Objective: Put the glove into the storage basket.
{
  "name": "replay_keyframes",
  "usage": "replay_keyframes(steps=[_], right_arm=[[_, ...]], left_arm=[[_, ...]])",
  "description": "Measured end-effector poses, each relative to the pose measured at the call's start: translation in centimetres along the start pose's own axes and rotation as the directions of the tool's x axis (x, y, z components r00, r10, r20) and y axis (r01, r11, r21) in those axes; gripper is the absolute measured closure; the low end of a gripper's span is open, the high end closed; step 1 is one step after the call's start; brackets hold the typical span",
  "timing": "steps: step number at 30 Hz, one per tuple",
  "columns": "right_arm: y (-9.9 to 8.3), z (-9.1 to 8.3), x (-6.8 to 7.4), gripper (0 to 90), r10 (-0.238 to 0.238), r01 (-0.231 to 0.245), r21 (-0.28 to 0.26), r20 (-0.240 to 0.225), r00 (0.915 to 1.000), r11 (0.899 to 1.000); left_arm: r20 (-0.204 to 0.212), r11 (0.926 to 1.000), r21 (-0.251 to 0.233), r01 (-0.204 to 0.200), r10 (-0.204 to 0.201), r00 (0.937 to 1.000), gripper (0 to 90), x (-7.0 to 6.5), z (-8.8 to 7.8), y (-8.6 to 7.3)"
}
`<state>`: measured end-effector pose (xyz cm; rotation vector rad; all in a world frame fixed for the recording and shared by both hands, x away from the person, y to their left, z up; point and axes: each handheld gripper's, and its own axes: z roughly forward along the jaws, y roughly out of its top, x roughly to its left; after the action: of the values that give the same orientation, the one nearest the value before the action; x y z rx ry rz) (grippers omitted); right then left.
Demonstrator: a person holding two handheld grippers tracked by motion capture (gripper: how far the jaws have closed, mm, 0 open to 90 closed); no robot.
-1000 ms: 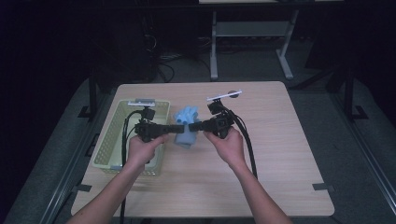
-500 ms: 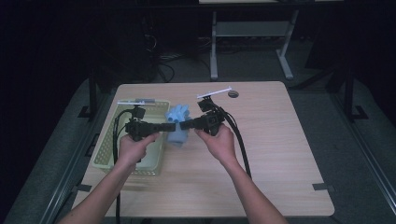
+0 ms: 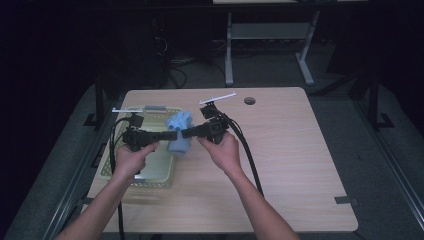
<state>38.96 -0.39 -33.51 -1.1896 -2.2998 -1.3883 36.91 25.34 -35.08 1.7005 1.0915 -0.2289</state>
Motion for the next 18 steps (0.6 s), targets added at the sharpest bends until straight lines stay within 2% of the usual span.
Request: replay_keyframes(steps=[2, 7, 18], right_arm=[[0.1, 0.2, 0.1, 81.7, 0.007, -0.007, 0.0, -0.005, 1.0, 1.0], [0.7, 1.3, 0.6, 81.7, -0.015, 0.015, -0.003, -0.016, 0.9998, 1.0], [1.5, 3.4, 1.5, 81.7, -0.007, 0.007, -0.002, -0.038, 0.9992, 1.0]], left_arm=[[-0.002, 1.0, -0.005, 0.006, -0.006, 1.0, 81.1, 0.1, -0.2, 0.0], [-0.011, 0.9998, -0.018, 0.008, -0.008, 0.9999, 81.1, 0.7, -1.4, 0.0], [-0.042, 0.9993, -0.035, 0.016, -0.018, 0.999, 81.2, 1.6, -3.3, -0.2]])
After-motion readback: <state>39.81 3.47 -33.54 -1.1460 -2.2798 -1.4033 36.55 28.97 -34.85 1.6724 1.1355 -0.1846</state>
